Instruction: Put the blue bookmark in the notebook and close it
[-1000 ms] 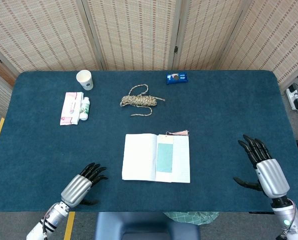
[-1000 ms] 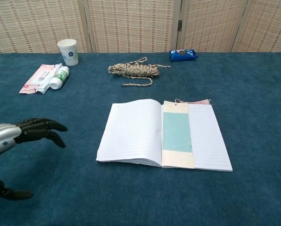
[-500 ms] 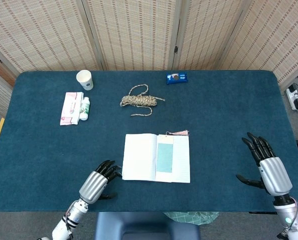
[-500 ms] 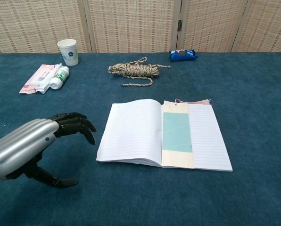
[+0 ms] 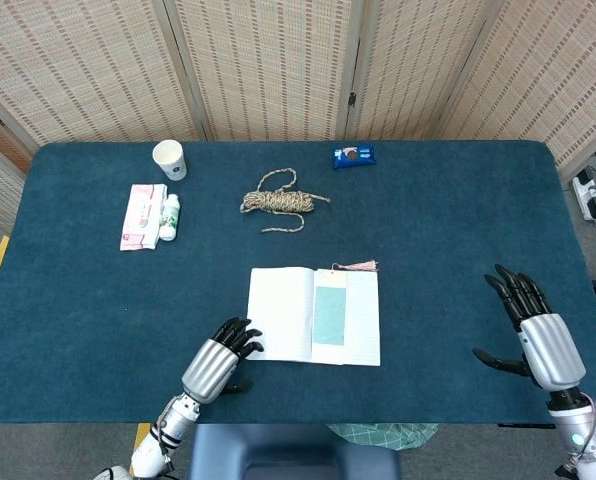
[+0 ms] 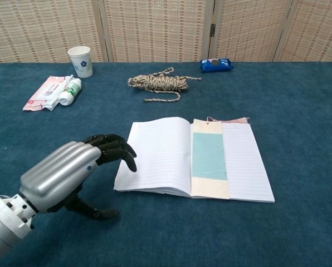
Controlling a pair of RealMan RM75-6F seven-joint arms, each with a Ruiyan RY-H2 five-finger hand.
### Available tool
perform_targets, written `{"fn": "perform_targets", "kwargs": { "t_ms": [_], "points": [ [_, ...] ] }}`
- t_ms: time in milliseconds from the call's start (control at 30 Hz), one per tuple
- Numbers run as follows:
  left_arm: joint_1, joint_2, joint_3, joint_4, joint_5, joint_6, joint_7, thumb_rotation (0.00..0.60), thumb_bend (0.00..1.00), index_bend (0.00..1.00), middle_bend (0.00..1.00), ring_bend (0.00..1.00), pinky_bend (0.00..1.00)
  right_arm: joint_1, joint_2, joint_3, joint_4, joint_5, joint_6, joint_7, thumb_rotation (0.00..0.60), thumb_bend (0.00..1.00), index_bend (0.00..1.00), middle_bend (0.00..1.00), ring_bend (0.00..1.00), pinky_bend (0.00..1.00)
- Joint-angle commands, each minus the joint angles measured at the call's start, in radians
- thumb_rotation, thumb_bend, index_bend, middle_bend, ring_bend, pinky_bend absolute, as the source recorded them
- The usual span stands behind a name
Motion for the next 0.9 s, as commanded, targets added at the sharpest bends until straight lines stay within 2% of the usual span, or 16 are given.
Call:
{"fn": "perform_targets", "kwargs": {
  "t_ms": [33,267,600,767,900],
  "points": [
    [-0.015,-0.038,-0.007,0.049,-0.011,-0.001,-0.012,0.6,0.15,0.4,0.29,0.16,0.17,-0.003,0.003,0.004,-0.002,-0.002,0.004,0.004,0.6,0.0,0.0,0.0,0.0,0.03],
    [-0.039,-0.095,-0.016,0.134,-0.02,0.01,-0.047,0.6,0.22,0.4,0.3,0.17,0.18,-0.006,0.01,0.012,-0.001,0.005,-0.008,0.015,0.6,0.0,0.0,0.0,0.0,0.03],
    [-0.071,-0.156,-0.027,0.228,-0.039,0.015,-0.077,0.6,0.25,0.41,0.31,0.18,0.18,-0.011,0.019,0.025,-0.003,0.015,-0.016,0.03,0.6,0.0,0.0,0.0,0.0,0.03],
    [-0.085,-0.182,-0.03,0.272,-0.055,0.004,-0.098,0.6,0.31,0.41,0.31,0.18,0.18,-0.015,0.027,0.033,-0.003,0.019,-0.012,0.046,0.6,0.0,0.0,0.0,0.0,0.03],
    [-0.093,-0.198,-0.028,0.305,-0.059,0.01,-0.123,0.6,0.32,0.41,0.32,0.18,0.17,-0.02,0.032,0.037,-0.005,0.011,0.001,0.056,0.6,0.0,0.0,0.0,0.0,0.03]
  ]
}}
